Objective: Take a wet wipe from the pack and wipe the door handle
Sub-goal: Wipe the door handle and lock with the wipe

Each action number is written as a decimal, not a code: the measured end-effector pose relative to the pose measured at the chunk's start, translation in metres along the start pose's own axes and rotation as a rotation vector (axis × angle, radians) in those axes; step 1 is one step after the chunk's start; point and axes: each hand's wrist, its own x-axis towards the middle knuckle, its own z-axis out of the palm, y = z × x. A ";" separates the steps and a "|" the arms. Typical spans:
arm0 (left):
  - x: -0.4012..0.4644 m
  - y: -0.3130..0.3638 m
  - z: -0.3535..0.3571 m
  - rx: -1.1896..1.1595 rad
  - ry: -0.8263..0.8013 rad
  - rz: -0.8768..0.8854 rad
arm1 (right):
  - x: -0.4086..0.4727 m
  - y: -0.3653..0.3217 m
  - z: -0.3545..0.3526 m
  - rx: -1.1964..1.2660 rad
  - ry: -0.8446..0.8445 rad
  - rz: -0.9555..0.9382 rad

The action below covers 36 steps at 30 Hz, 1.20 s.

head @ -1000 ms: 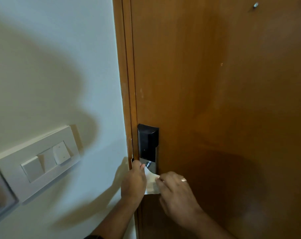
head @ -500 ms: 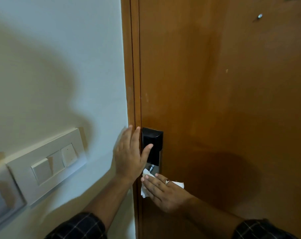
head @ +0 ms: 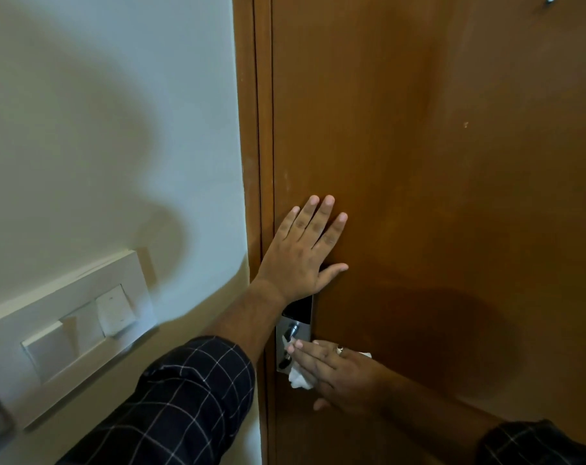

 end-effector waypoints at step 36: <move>0.002 -0.011 0.003 -0.053 0.051 0.071 | -0.004 -0.003 0.006 0.290 0.129 0.046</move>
